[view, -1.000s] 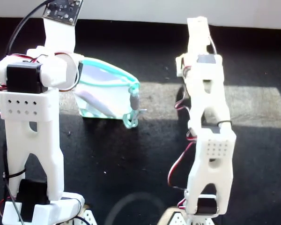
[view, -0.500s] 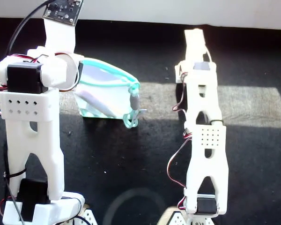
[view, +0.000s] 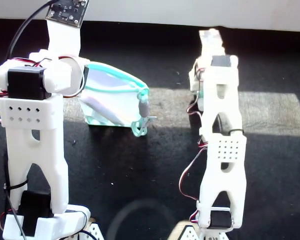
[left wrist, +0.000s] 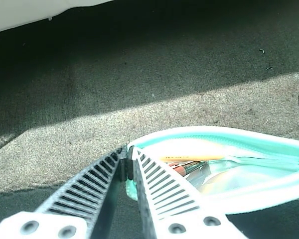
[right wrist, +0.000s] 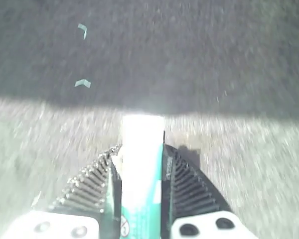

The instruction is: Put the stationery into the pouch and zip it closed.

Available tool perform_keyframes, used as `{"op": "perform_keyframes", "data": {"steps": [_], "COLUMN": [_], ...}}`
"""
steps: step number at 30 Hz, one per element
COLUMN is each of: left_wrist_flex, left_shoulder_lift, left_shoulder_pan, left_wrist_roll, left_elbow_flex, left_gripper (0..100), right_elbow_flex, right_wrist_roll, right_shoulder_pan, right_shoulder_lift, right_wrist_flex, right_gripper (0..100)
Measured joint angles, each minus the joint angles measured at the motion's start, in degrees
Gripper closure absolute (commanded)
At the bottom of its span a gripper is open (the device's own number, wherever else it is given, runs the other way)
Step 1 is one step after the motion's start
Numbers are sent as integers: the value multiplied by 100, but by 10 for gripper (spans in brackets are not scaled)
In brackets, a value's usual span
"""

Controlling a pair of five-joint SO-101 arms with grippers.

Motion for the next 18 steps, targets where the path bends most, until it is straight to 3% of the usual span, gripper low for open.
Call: {"op": "perform_keyframes", "data": {"steps": [6, 11, 18], "left_wrist_flex": [0, 0, 0], "left_shoulder_lift": [0, 0, 0], "left_shoulder_pan": [0, 0, 0], "left_wrist_roll": [0, 0, 0], "left_elbow_flex": [0, 0, 0], "left_gripper": [991, 991, 991], "right_elbow_flex": [0, 308, 2752], "right_wrist_roll": [0, -158, -378], "right_shoulder_pan": [-18, -70, -360], "right_shoulder_lift": [-668, -1319, -3332], "right_wrist_flex": [1099, 1266, 1213], "right_gripper": [992, 992, 992]}}
